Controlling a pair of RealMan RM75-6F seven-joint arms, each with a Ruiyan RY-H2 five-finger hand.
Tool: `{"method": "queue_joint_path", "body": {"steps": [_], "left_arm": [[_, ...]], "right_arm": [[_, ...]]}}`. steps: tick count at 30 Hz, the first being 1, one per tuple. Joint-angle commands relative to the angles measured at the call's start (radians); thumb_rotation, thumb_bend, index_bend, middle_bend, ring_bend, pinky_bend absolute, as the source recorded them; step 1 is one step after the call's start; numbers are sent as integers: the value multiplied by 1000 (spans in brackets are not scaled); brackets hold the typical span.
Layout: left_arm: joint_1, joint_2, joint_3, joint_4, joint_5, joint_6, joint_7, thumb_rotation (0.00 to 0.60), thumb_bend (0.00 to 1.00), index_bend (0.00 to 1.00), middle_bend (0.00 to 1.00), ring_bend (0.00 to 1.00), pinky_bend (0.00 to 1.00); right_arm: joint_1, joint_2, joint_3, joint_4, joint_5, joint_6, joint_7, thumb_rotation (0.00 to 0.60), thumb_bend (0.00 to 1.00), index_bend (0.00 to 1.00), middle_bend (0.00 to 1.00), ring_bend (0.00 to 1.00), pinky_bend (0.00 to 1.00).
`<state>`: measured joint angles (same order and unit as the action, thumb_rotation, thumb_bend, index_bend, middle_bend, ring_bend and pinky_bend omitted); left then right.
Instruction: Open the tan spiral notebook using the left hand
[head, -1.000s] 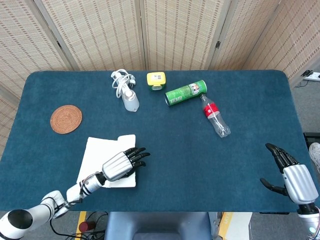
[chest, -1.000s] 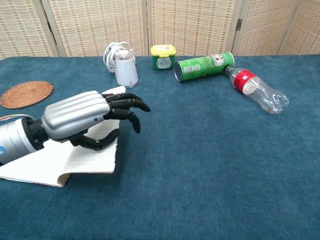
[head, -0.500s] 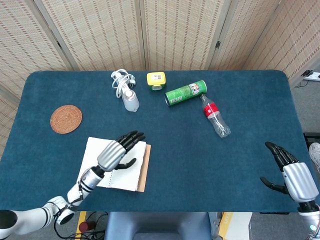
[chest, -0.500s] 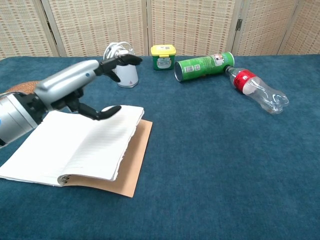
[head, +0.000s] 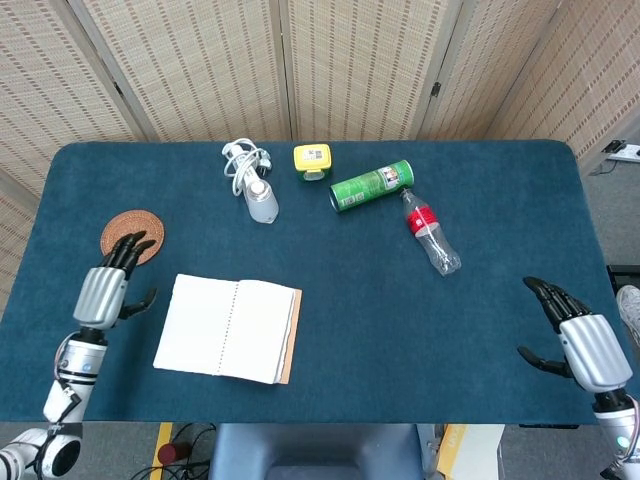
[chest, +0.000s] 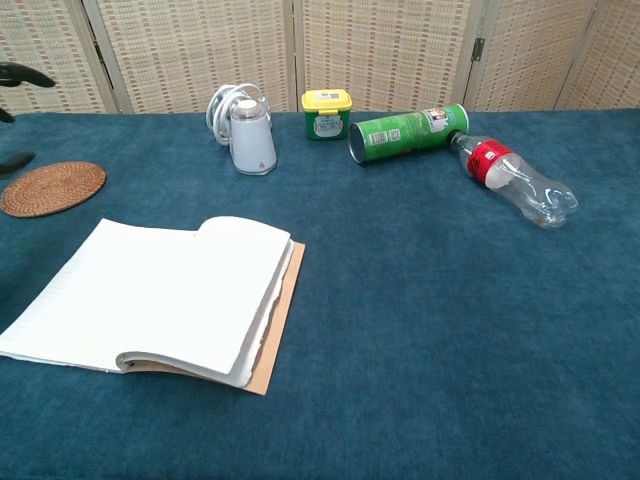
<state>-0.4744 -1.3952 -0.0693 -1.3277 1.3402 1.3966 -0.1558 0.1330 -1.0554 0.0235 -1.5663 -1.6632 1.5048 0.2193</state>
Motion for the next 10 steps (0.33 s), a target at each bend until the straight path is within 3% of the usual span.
{"method": "queue_joint_path", "body": {"steps": [1,10], "left_arm": [[59,43,5,-51,-37,36,74,600,425,176,96,82,260],[218,120,35,-187,-57,174,201,600,425,199,96,83,260]], "right_arm": [[5,2,-1,2,3,-10,3,600,204,41,138,156,306],[16,-9,-3,10,10,-29,13,600,210,41,138,151,294]]}}
